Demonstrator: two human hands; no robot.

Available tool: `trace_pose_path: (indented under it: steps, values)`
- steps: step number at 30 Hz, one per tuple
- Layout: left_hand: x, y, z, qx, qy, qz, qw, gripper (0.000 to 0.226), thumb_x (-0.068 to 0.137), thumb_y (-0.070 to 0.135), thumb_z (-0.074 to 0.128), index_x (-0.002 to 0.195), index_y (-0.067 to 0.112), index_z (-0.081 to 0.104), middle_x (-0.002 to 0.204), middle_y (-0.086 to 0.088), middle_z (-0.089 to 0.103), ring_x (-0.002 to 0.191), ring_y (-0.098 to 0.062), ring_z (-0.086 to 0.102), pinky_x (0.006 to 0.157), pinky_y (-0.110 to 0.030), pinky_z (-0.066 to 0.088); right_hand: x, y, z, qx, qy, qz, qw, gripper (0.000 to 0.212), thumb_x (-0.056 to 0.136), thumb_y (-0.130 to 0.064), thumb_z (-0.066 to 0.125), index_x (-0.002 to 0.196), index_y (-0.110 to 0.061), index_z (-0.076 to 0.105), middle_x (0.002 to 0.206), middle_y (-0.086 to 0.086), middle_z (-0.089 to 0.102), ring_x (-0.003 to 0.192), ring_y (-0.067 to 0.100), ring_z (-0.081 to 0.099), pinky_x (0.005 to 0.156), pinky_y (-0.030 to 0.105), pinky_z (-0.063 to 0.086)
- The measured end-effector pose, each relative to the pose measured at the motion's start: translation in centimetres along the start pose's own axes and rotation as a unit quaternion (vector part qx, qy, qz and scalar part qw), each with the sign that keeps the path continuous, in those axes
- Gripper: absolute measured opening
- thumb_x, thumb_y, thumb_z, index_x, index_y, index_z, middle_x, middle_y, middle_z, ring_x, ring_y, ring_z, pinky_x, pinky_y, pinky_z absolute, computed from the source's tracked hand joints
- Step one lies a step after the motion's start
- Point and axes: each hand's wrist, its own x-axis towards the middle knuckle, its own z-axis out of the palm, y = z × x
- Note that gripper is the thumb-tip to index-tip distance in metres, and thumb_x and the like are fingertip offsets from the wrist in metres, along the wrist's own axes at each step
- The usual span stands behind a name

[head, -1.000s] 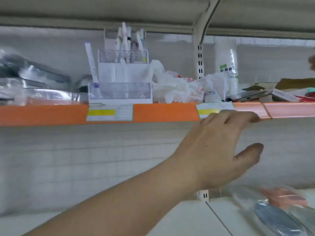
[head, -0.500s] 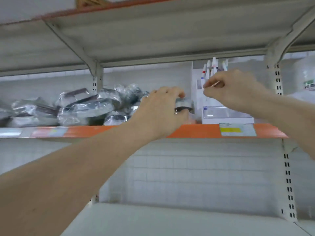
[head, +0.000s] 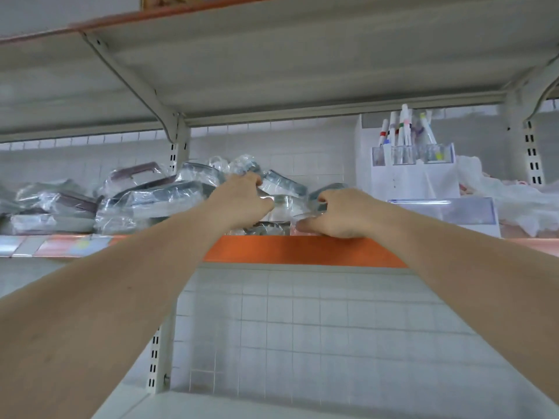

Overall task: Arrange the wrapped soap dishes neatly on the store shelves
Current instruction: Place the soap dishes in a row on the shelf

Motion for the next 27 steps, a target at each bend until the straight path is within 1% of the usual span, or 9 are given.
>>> trace_pose_path:
  steps: [2,6,10,13,16,18,20,23,27]
  values:
    - [1.6,0.2,1.3,-0.001,-0.009,-0.001,1.000,0.058,0.089,0.035,0.052,0.142,0.020,0.034,0.143,-0.011,0.039,0.117,-0.028,0.052,0.099,-0.034,0.039,1.3,0.1,0.7,0.002,-0.023,-0.030,0.999,0.068,0.086,-0.065,0.042,0.138,-0.020,0.044,0.138,0.007,0.047,0.123,0.026,0.046,0.102,0.035,0.038]
    - [4.2,0.7,3.4,0.015,-0.034,-0.026,0.999,0.059,0.088,0.043,0.048,0.142,0.025,0.033,0.144,-0.011,0.037,0.125,-0.034,0.043,0.103,-0.044,0.038,2.8,0.3,1.1,0.036,-0.036,-0.003,0.999,0.054,0.084,-0.061,0.048,0.121,-0.023,0.058,0.120,0.004,0.060,0.107,0.021,0.055,0.090,0.031,0.045]
    - [6.0,1.2,4.3,0.046,-0.046,-0.049,0.997,0.063,0.088,0.058,0.041,0.137,0.019,0.042,0.146,-0.012,0.036,0.133,-0.032,0.033,0.108,-0.044,0.030,3.7,0.7,0.4,0.074,-0.046,0.023,0.996,0.020,0.079,-0.033,0.060,0.089,-0.016,0.065,0.101,0.005,0.065,0.081,0.018,0.056,0.064,0.025,0.041]
    - [6.4,1.0,4.7,0.033,-0.040,-0.086,0.995,0.091,0.073,0.077,0.046,0.142,0.019,0.034,0.146,-0.017,0.031,0.132,-0.037,0.032,0.106,-0.050,0.033,3.1,0.5,-1.2,0.134,-0.061,0.072,0.986,0.028,0.077,-0.018,0.062,0.104,-0.011,0.063,0.112,0.008,0.057,0.097,0.024,0.055,0.057,0.028,0.041]
    - [6.5,0.6,4.8,0.018,-0.035,-0.090,0.995,0.101,0.069,0.076,0.053,0.145,0.016,0.025,0.147,-0.019,0.024,0.132,-0.039,0.032,0.104,-0.049,0.035,2.8,-0.4,-1.4,0.120,-0.017,0.098,0.988,0.048,0.084,-0.049,0.059,0.116,-0.013,0.059,0.108,0.007,0.059,0.091,0.022,0.053,0.065,0.028,0.042]
    - [6.4,0.5,4.6,0.009,-0.023,-0.089,0.996,0.104,0.069,0.073,0.057,0.148,0.018,0.016,0.149,-0.019,0.018,0.133,-0.042,0.030,0.103,-0.050,0.035,3.2,-1.3,-0.4,0.045,0.020,0.109,0.993,0.060,0.078,-0.068,0.054,0.111,-0.019,0.063,0.084,0.001,0.060,0.074,0.016,0.054,0.063,0.025,0.040]
    - [6.5,0.2,4.4,-0.005,-0.008,-0.075,0.997,0.102,0.071,0.067,0.060,0.148,0.016,0.016,0.149,-0.019,0.021,0.132,-0.041,0.032,0.102,-0.047,0.036,3.6,-1.7,0.5,-0.004,0.046,0.126,0.991,0.045,0.077,-0.062,0.058,0.097,-0.023,0.066,0.069,-0.002,0.052,0.062,0.013,0.050,0.053,0.024,0.035]
    - [6.8,-0.7,4.0,-0.028,-0.007,-0.032,0.999,0.098,0.071,0.066,0.062,0.145,0.011,0.027,0.140,-0.016,0.041,0.124,-0.033,0.045,0.091,-0.038,0.042,2.9,-2.1,0.4,-0.031,0.015,0.164,0.986,0.036,0.080,-0.051,0.059,0.066,-0.020,0.048,0.067,0.000,0.048,0.062,0.017,0.048,0.060,0.025,0.039]
    - [6.0,-1.4,3.1,-0.053,-0.039,0.037,0.997,0.054,0.084,0.047,0.059,0.130,0.019,0.049,0.125,-0.005,0.056,0.113,-0.024,0.053,0.085,-0.029,0.040,2.1,-2.0,-0.3,0.048,0.028,0.207,0.977,0.036,0.080,-0.048,0.059,0.064,-0.019,0.045,0.070,0.003,0.050,0.068,0.020,0.052,0.063,0.025,0.040]
